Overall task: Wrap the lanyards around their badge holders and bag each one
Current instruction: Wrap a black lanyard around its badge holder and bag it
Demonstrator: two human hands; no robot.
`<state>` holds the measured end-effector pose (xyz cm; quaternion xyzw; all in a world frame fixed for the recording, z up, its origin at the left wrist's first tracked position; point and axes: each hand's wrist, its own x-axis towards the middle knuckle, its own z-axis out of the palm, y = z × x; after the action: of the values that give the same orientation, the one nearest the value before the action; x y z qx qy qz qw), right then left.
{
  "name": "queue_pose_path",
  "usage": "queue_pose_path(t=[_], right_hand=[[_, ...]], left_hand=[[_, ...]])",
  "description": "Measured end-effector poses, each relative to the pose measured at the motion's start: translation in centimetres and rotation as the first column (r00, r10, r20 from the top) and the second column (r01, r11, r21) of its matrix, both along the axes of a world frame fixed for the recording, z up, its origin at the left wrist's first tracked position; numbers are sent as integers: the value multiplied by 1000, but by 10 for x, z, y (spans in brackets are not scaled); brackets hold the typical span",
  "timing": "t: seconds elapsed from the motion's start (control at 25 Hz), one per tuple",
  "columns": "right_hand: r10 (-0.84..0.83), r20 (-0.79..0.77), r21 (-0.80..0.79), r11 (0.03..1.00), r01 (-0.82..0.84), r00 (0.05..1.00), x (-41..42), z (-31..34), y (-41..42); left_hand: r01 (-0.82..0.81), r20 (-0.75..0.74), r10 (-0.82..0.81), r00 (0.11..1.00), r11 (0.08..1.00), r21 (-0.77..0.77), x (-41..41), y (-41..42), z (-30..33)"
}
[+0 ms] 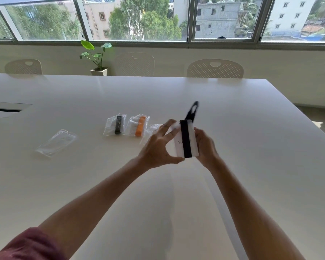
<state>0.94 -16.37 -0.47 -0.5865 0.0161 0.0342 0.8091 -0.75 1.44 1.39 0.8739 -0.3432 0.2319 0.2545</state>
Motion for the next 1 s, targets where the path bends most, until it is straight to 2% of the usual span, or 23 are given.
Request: queue_pose_path(t=[0.2,0.32,0.56,0.8,1.0], right_hand=[[144,32,16,989,-144,989,-11,-9,9],[183,15,-28,983,-182,983,-16,-13,16],[215,78,-113,972,-205,974,-20,-19,22],[224,101,-177,963,-205,969,-26,-23,26],[230,86,-211,955,-208,969,-31,-20,28]], left_hand=[[-109,-21,107,994,987,-116,7,8,5],[-153,-60,145,988,976,-155,13,13,5],[-244,-149,232,961,968,-65,29,26,8],[-238,-154,233,960,971,-19,40,43,10],[-255,-150,265,952,963,86,46,49,11]])
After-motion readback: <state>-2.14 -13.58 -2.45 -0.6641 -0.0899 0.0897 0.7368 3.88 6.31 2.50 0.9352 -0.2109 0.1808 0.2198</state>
